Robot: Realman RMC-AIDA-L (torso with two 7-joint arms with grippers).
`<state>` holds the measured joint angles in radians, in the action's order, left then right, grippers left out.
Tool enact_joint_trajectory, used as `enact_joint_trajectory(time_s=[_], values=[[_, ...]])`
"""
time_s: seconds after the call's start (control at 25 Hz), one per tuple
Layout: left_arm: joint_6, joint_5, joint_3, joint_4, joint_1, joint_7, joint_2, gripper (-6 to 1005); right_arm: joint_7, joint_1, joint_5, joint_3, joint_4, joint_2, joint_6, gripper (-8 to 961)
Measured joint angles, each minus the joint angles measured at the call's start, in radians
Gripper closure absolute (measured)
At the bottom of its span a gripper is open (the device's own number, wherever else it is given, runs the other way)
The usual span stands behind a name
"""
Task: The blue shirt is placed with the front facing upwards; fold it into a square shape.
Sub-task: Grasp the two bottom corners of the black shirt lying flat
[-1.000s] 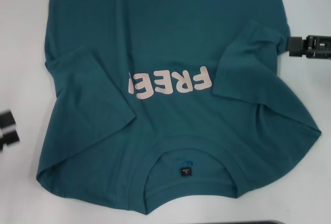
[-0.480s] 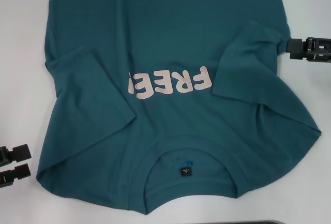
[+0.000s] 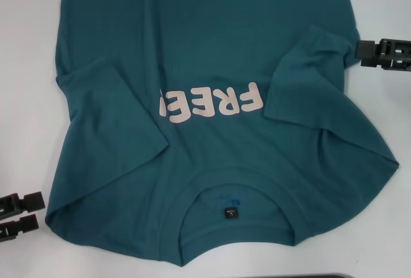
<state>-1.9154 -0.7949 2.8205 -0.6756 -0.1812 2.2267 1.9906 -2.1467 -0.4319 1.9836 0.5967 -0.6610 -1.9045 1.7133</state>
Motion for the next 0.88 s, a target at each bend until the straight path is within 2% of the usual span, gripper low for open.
enact_joint_trajectory(time_s=[0.88], values=[[0.086, 0.041, 0.000, 0.007, -0.015, 0.024, 0.022, 94, 0.000, -0.002, 0.000, 0.000, 0.003, -0.001, -0.007, 94]])
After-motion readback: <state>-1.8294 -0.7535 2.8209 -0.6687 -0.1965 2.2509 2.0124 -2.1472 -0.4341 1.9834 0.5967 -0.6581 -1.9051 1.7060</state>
